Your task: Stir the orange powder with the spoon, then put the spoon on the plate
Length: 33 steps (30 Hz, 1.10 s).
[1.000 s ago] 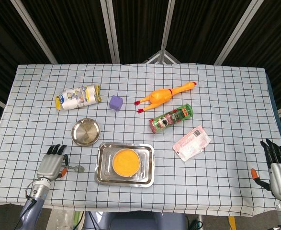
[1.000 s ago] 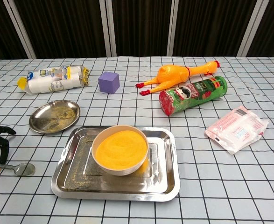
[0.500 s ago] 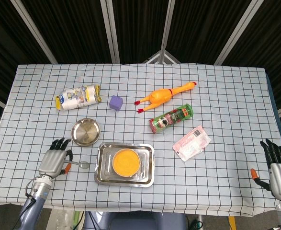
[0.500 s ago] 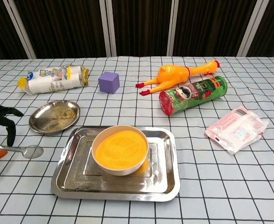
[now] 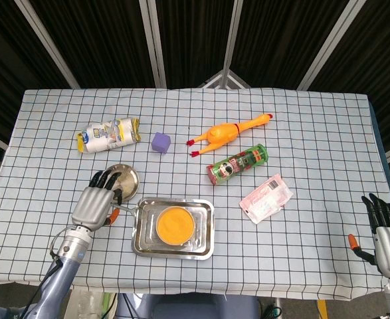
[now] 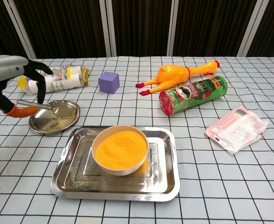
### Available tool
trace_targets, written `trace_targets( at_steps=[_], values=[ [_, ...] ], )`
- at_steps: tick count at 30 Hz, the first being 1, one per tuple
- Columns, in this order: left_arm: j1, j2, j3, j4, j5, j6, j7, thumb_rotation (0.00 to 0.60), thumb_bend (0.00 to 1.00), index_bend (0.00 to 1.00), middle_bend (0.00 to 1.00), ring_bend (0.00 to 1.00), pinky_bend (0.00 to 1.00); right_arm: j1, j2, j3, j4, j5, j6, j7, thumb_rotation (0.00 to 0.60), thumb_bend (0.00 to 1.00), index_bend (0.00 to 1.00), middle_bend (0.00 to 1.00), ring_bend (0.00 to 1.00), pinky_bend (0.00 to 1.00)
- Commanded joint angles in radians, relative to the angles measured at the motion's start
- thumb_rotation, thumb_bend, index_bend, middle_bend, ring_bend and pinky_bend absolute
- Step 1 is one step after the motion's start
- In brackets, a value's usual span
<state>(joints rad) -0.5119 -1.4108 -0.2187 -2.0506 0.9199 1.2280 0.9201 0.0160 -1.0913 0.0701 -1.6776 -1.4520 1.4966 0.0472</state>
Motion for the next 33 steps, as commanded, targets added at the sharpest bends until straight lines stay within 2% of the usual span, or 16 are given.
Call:
trace_targets(
  at_steps=[1,7,16,21,26,33],
  values=[
    [-0.105,-0.082,-0.053,-0.022,-0.149,0.018,0.131,0.6,0.52,0.51,0.08,0.0,0.0,0.0,0.0,0.001,0.0,0.001,0.0,0.004,0.6,0.41,0.0,0.0,0.0,0.0],
    [-0.215,-0.197,-0.074,0.017,-0.292,0.063,0.259,0.6,0.52,0.51,0.08,0.0,0.0,0.003,0.0,0.005,0.003,0.007,-0.006,0.016,0.6,0.41,0.0,0.0,0.0,0.0],
    [-0.291,-0.295,-0.064,0.072,-0.39,0.118,0.331,0.6,0.52,0.48,0.07,0.0,0.0,0.008,-0.001,0.012,0.003,0.023,-0.017,0.017,0.6,0.41,0.0,0.0,0.0,0.0],
    [-0.312,-0.316,-0.057,0.091,-0.407,0.14,0.335,0.6,0.5,0.45,0.05,0.0,0.0,0.008,0.0,0.013,0.002,0.025,-0.018,0.019,0.6,0.41,0.0,0.0,0.0,0.0],
    [-0.317,-0.32,-0.05,0.085,-0.409,0.15,0.312,0.6,0.39,0.36,0.01,0.0,0.0,0.007,0.001,0.013,0.001,0.025,-0.017,0.019,0.6,0.41,0.0,0.0,0.0,0.0],
    [-0.292,-0.269,-0.069,0.011,-0.355,0.161,0.209,0.6,0.3,0.26,0.0,0.0,0.0,0.007,0.001,0.012,0.001,0.024,-0.016,0.019,0.6,0.41,0.0,0.0,0.0,0.0]
  ],
)
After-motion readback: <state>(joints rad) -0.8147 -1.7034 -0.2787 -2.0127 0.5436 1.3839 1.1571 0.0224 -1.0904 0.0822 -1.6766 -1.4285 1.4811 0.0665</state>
